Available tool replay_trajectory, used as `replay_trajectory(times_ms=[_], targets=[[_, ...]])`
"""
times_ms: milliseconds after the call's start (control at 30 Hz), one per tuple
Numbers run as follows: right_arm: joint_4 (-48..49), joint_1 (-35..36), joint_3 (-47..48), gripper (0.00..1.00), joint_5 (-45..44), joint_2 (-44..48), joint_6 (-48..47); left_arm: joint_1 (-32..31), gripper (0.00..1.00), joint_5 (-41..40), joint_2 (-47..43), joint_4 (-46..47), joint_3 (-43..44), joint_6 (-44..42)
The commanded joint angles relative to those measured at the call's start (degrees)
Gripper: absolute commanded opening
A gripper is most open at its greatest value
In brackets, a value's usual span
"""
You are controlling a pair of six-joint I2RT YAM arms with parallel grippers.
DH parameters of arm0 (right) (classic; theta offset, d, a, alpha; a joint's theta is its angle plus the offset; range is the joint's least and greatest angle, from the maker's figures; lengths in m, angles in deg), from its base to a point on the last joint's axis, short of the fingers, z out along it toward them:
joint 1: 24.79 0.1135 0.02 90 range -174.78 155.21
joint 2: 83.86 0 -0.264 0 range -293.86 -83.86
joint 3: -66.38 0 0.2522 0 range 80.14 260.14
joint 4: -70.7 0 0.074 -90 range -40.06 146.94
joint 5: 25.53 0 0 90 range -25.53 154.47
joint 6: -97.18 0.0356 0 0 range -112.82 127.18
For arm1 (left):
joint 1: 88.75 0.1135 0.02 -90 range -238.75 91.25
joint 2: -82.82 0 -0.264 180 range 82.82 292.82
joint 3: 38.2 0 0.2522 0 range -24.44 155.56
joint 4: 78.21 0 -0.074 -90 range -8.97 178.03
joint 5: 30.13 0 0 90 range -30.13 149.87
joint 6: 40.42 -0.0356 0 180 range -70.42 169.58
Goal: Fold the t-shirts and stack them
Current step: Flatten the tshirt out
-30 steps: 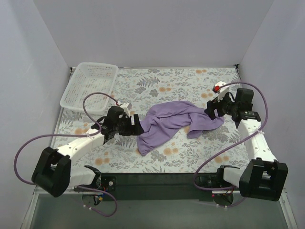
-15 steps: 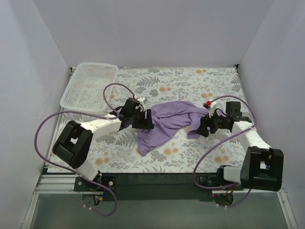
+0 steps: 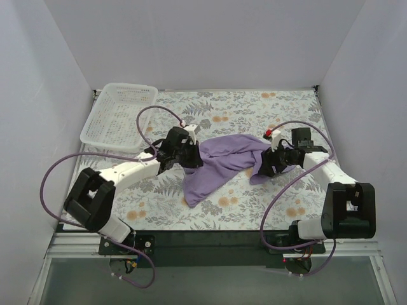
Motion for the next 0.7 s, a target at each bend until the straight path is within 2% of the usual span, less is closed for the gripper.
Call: replay_trajectory(times_ms=[0,233,333,400,433,467,533,567,600,667], targets=[[-0.54,3.87,4.44,0.70,-3.88,-1.84,0.23,-0.29,0.00,2.42,-9.33,0.20,0.63,-1.18],[-0.54,8.28,5.76,0.67,-10.91,-4.93,-0.82,-0.38,0.00,5.76,-17.24,-0.24,-4.65,0.93],[-0.54,9.95,5.93,0.63,-14.16,-6.42,-1.18,-0.38,0.00,6.81,-19.79,-0.51,-6.06,1.72],[-0.54,10.82,6.72,0.56,-15.40,-7.91,-1.35,-0.38,0.00,7.26,-20.94,-0.77,-6.58,2.25],[-0.54,10.92,6.99,0.52,-16.19,-8.26,-1.35,-0.38,0.00,7.87,-22.16,-0.94,-7.28,2.42],[-0.54,10.92,7.42,0.41,-16.54,-8.88,-1.00,-0.38,0.00,8.22,-22.87,-1.12,-7.64,2.51],[-0.71,10.92,8.83,0.25,-17.25,-8.88,-0.91,-0.47,0.00,8.75,-24.71,-1.38,-9.12,3.04],[-0.89,10.74,9.44,0.09,-17.42,-8.19,-1.00,-0.38,0.00,8.93,-25.33,-1.47,-9.74,3.13],[-1.24,10.65,10.67,0.02,-17.69,-7.57,-1.00,-0.38,0.00,9.19,-25.95,-1.73,-10.27,3.13],[-1.85,9.69,12.52,0.01,-18.13,-4.77,-1.79,-0.38,0.00,9.63,-27.79,-2.44,-11.42,3.30]])
